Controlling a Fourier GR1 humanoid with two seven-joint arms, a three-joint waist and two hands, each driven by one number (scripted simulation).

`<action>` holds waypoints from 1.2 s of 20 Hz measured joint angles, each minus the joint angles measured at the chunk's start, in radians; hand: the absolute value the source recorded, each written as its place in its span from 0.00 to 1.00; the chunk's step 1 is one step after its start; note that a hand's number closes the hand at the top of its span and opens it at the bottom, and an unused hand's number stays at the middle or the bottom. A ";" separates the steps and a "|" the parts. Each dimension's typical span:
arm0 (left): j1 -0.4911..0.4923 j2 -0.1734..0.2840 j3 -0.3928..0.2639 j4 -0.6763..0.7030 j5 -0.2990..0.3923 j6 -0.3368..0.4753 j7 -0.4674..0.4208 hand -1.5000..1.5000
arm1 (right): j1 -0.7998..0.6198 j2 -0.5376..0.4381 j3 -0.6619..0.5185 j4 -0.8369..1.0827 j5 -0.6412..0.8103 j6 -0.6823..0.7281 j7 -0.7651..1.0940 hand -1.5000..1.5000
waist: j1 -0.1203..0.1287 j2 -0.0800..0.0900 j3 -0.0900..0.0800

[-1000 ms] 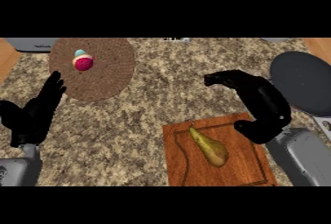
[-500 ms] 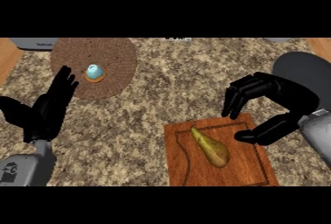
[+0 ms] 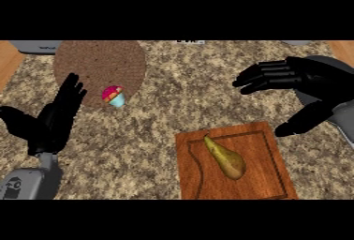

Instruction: Pick the pear from the cutting board and place it in the pan

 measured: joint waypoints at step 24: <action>0.034 -0.022 0.014 -0.041 -0.028 0.012 0.020 0.50 | -0.093 0.015 0.404 -0.293 0.666 0.131 0.244 0.00 | -0.024 -0.008 -0.001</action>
